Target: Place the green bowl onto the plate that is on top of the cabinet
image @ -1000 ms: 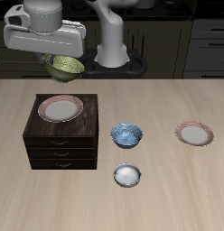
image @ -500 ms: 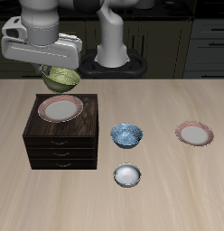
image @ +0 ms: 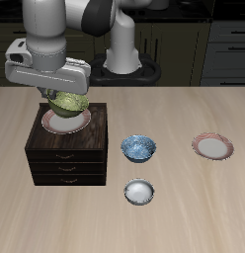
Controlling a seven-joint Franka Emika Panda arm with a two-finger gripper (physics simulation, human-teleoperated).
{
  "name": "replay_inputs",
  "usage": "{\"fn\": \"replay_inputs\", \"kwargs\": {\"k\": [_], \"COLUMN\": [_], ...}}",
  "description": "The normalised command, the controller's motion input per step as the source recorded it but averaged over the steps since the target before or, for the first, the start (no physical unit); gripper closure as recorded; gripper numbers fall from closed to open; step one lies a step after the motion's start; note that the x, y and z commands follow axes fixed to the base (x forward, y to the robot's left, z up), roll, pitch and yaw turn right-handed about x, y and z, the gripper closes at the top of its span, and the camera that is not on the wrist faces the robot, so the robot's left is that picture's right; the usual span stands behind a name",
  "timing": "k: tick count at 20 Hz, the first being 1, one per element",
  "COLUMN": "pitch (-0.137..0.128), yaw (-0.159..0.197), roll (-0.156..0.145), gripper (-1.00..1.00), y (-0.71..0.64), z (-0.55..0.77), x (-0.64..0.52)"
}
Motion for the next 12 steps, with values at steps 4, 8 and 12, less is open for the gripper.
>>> {"fn": "replay_inputs", "kwargs": {"k": [4, 8, 12], "pitch": [0.050, 0.050, 0.050], "yaw": [-0.006, 0.035, 0.037], "roll": [-0.033, -0.012, -0.010], "gripper": [1.00, 1.00, -1.00], "y": [-0.12, 0.06, 0.02], "z": [-0.27, -0.25, -0.13], "x": [0.08, -0.07, -0.05]}}
